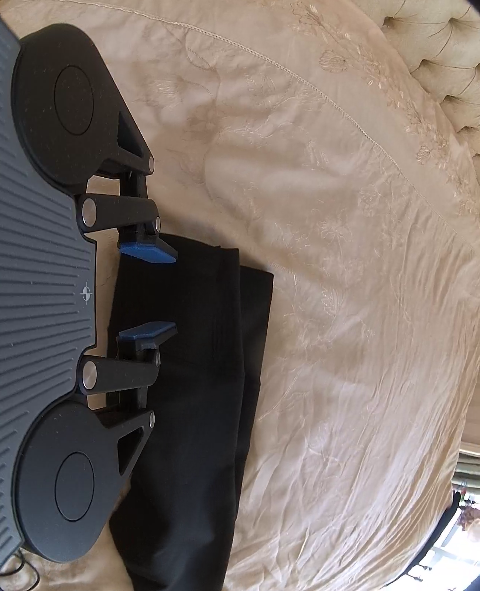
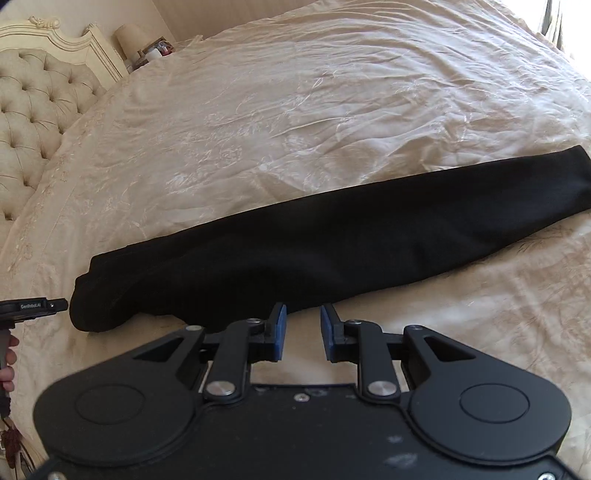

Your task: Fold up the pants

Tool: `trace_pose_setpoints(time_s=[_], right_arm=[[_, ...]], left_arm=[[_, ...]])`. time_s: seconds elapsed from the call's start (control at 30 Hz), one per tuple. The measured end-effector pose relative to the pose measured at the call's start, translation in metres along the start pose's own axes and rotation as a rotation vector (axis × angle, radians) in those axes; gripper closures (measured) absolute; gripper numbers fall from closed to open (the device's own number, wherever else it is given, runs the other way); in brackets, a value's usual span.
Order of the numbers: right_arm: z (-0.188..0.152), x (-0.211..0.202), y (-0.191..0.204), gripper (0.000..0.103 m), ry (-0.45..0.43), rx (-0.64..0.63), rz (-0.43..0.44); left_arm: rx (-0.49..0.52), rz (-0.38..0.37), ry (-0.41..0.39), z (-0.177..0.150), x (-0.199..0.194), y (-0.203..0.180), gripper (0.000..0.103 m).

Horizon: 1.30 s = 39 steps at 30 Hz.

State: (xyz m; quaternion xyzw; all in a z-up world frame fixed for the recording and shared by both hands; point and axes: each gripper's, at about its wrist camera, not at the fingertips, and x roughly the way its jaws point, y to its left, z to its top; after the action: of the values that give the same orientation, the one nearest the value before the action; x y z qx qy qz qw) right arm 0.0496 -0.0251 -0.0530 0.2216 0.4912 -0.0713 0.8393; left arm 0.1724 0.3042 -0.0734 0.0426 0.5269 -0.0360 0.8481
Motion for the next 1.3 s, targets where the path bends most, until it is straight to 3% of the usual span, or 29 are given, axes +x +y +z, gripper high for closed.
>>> trace_pose_setpoints(time_s=[0.17, 0.3, 0.4, 0.57, 0.77, 0.93, 1.03, 1.2, 1.3], right_arm=[[-0.01, 0.017, 0.046, 0.079, 0.022, 0.007, -0.015], [-0.023, 0.02, 0.075, 0.079, 0.044, -0.005, -0.03], [-0.032, 0.019, 0.086, 0.079, 0.065, -0.018, -0.042], [-0.039, 0.021, 0.096, 0.079, 0.087, -0.015, -0.068], [-0.038, 0.031, 0.1, 0.079, 0.098, -0.008, -0.077], [-0.035, 0.043, 0.099, 0.079, 0.121, 0.001, -0.076], [-0.034, 0.05, 0.097, 0.079, 0.128, 0.007, -0.08], [-0.032, 0.061, 0.094, 0.079, 0.145, -0.003, -0.086], [-0.03, 0.072, 0.093, 0.079, 0.158, -0.002, -0.086]], left_arm=[[0.008, -0.035, 0.017, 0.009, 0.03, 0.029, 0.068], [-0.044, -0.12, 0.039, 0.014, 0.051, 0.049, 0.066], [-0.088, -0.198, 0.062, 0.018, 0.06, 0.055, 0.061], [-0.088, -0.222, 0.065, 0.019, 0.068, 0.054, 0.059], [0.037, -0.17, -0.036, 0.024, 0.048, 0.046, 0.092], [0.066, -0.168, -0.104, 0.042, 0.037, 0.039, 0.094], [0.084, -0.138, -0.108, 0.055, 0.048, 0.031, 0.103], [0.152, -0.076, -0.062, 0.072, 0.075, 0.012, 0.103], [0.205, -0.058, -0.075, 0.071, 0.061, -0.003, 0.102]])
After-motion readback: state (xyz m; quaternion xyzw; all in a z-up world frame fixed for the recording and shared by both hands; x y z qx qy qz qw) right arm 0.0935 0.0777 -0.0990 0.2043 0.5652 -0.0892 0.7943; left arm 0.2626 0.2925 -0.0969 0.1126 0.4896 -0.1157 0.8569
